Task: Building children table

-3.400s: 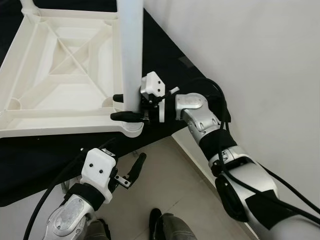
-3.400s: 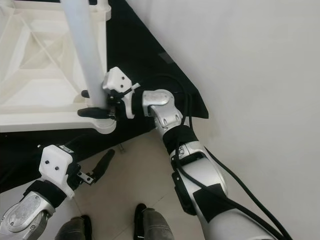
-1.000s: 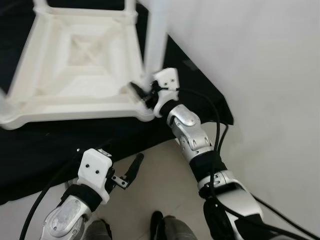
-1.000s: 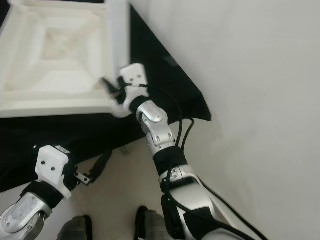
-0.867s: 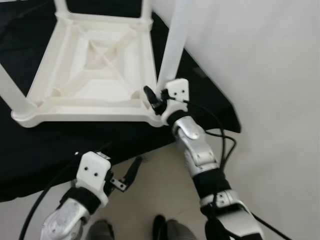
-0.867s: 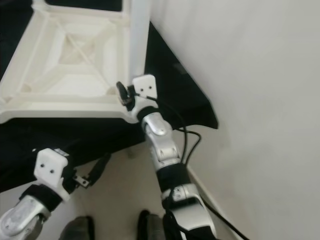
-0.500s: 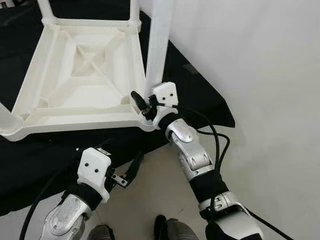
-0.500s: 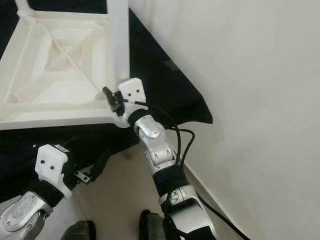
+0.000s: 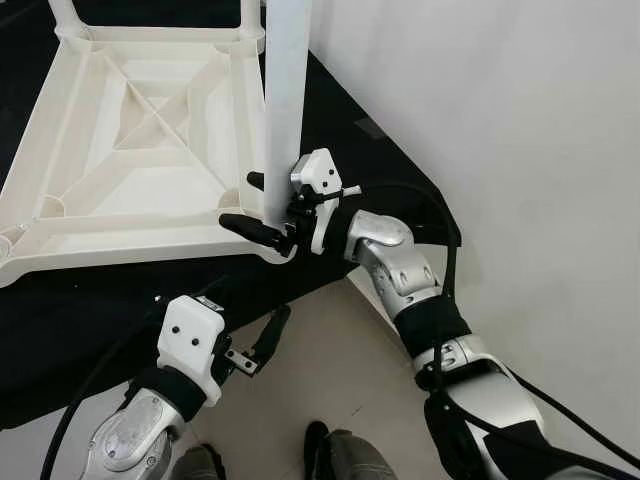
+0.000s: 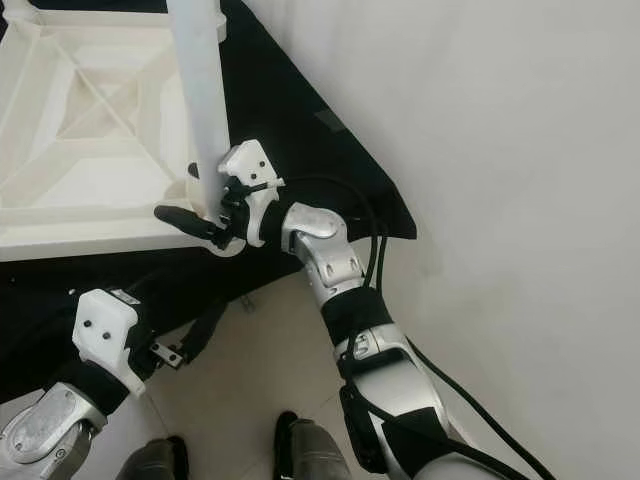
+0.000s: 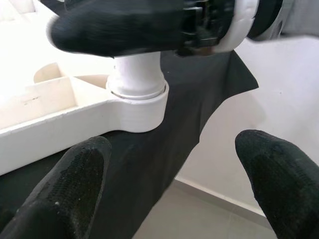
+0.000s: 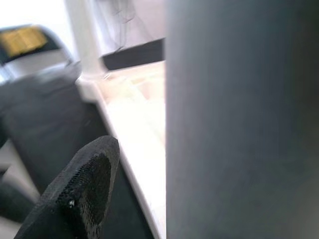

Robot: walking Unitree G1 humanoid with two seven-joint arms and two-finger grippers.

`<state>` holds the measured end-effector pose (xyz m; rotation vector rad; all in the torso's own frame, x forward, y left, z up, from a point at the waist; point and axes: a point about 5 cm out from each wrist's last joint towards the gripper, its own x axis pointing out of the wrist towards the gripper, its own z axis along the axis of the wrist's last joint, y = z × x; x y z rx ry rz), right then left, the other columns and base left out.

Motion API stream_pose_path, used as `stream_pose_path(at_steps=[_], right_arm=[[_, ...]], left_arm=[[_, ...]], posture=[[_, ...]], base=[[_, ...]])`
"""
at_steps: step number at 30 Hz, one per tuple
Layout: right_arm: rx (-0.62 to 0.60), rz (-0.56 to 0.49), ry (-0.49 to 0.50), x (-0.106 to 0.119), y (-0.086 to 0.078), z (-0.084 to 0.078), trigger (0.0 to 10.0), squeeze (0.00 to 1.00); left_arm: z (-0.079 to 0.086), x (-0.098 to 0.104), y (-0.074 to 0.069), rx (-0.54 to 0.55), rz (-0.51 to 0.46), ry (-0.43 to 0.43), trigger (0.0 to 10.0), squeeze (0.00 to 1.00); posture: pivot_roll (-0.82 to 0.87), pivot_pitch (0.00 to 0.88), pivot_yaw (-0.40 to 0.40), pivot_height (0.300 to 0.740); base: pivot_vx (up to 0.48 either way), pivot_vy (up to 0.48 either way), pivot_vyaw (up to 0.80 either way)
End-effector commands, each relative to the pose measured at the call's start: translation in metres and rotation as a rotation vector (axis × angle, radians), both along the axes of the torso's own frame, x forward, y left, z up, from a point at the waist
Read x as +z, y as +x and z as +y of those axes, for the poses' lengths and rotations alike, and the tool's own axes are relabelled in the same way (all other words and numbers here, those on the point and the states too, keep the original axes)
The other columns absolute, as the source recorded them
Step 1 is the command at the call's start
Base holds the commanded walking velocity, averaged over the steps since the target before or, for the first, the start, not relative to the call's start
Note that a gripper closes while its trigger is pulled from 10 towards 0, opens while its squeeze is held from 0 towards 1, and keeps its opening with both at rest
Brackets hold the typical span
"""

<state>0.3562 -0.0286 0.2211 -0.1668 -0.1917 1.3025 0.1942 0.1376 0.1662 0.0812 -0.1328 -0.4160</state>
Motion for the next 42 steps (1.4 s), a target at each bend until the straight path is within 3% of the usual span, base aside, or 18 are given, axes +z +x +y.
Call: stream_pose_path(at_steps=[1,5,11,12,16,21,24,28,30,31,33,34,36,42], right_arm=[[0.089,-0.001,-0.037,-0.003,-0.002,0.005,10.0,0.0],[0.195,0.008,-0.061,0.005,-0.001,0.004,10.0,0.0],[0.258,0.011,-0.091,0.006,-0.001,0.005,9.8,0.0],[0.288,0.014,-0.099,0.005,-0.002,0.006,0.0,0.0],[0.297,0.013,-0.098,0.005,-0.001,0.003,0.0,0.0],[0.222,0.026,-0.109,-0.004,0.006,-0.022,0.0,0.0],[0.194,0.025,-0.117,-0.007,0.007,-0.028,0.0,0.0],[-0.127,0.065,-0.153,-0.03,0.016,-0.063,0.0,0.0],[-0.479,0.068,-0.171,-0.047,0.022,-0.066,0.0,0.0],[-0.479,0.068,-0.171,-0.047,0.022,-0.066,0.0,0.0],[-0.725,0.229,-0.071,-0.085,-0.014,-0.052,0.0,0.0],[-0.725,0.229,-0.071,-0.085,-0.014,-0.052,0.0,0.0],[-0.794,0.331,-0.012,-0.099,-0.038,-0.041,0.0,0.0],[-0.718,0.332,0.006,-0.094,-0.031,-0.014,0.0,0.0]], left_arm=[[-0.001,-0.005,-0.002,0.003,0.026,-0.004,10.0,0.0],[0.0,-0.005,-0.002,0.006,0.024,0.002,10.0,0.0],[0.001,-0.005,-0.002,0.009,0.022,0.006,10.0,0.0],[0.001,-0.004,-0.001,0.01,0.022,0.007,10.0,0.0],[0.001,-0.004,-0.001,0.007,0.022,0.011,10.0,0.0],[0.003,-0.004,-0.002,0.015,0.022,0.015,10.0,0.0],[0.003,-0.004,-0.003,0.017,0.023,0.015,10.0,0.0],[0.002,-0.006,-0.006,0.008,0.038,0.011,10.0,0.0],[0.002,-0.007,-0.009,0.003,0.046,0.011,10.0,0.0],[0.002,-0.007,-0.009,0.003,0.046,0.011,10.0,0.0],[0.004,-0.007,-0.011,0.009,0.059,0.015,10.0,0.0],[0.004,-0.007,-0.011,0.009,0.059,0.015,10.0,0.0],[0.006,-0.008,-0.014,0.016,0.069,0.013,10.0,0.0],[0.002,-0.01,-0.013,-0.001,0.074,0.011,10.0,0.0]], posture=[[0.18,0.25,-0.157,0.74],[0.19,0.247,-0.155,0.74],[0.19,0.243,-0.155,0.74],[0.19,0.242,-0.15,0.74],[0.21,0.238,-0.143,0.74],[0.21,0.244,-0.148,0.74],[0.21,0.244,-0.147,0.74],[0.18,0.261,-0.147,0.74],[0.18,0.272,-0.158,0.74],[0.18,0.272,-0.158,0.74],[0.21,0.303,-0.15,0.74],[0.21,0.303,-0.15,0.74],[0.2,0.288,-0.138,0.74],[0.21,0.274,-0.143,0.74]], base=[[0.0,0.0,0.0],[0.0,0.0,0.0],[0.0,0.0,0.0],[0.0,0.0,0.0],[0.0,0.0,0.0],[0.0,0.0,0.0],[0.0,0.0,0.0],[0.0,0.0,0.0],[0.0,0.0,0.0],[0.0,0.0,0.0],[0.0,0.0,0.0],[0.0,0.0,0.0],[0.0,0.0,0.0],[0.0,0.0,0.0]])
